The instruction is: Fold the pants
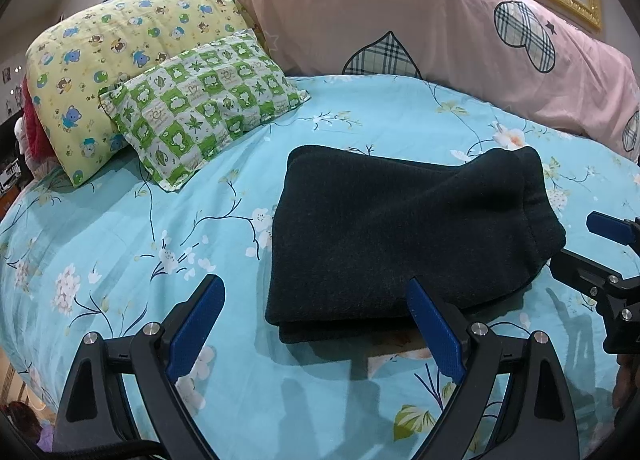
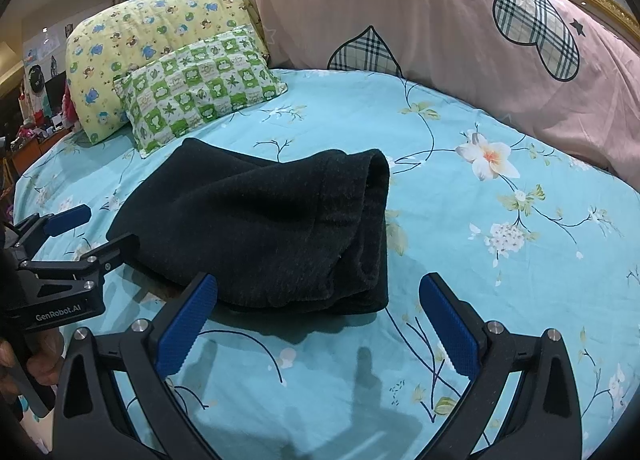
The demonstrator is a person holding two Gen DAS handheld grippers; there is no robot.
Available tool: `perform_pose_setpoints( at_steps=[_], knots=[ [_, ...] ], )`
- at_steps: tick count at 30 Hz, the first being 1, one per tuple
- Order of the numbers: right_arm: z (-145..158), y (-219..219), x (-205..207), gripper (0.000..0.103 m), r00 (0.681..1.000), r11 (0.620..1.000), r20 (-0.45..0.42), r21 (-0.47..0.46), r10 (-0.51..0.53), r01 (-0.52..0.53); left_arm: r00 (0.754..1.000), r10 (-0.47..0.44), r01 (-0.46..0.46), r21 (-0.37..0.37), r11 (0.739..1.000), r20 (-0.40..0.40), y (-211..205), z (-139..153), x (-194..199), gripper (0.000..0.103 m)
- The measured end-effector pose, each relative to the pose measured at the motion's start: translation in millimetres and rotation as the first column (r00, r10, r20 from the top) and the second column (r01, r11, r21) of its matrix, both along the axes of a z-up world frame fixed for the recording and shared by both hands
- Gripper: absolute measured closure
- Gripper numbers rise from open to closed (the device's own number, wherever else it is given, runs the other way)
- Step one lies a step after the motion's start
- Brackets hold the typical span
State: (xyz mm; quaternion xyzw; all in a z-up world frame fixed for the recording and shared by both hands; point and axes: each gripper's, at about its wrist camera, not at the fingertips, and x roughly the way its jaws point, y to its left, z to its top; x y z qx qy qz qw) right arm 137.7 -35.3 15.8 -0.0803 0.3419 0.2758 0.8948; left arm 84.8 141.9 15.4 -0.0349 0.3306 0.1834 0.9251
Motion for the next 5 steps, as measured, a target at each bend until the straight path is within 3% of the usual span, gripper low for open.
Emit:
perform_pose_setpoints(
  at_steps=[5],
  knots=[
    [0.4,0.1,0.5,0.002,1.0,1.0,-0.001,-0.002,-0.001,0.001,1.0,0.002,-0.002,-0.008,1.0,-0.002,0.8,1.4,-0.2,0.01]
  ],
)
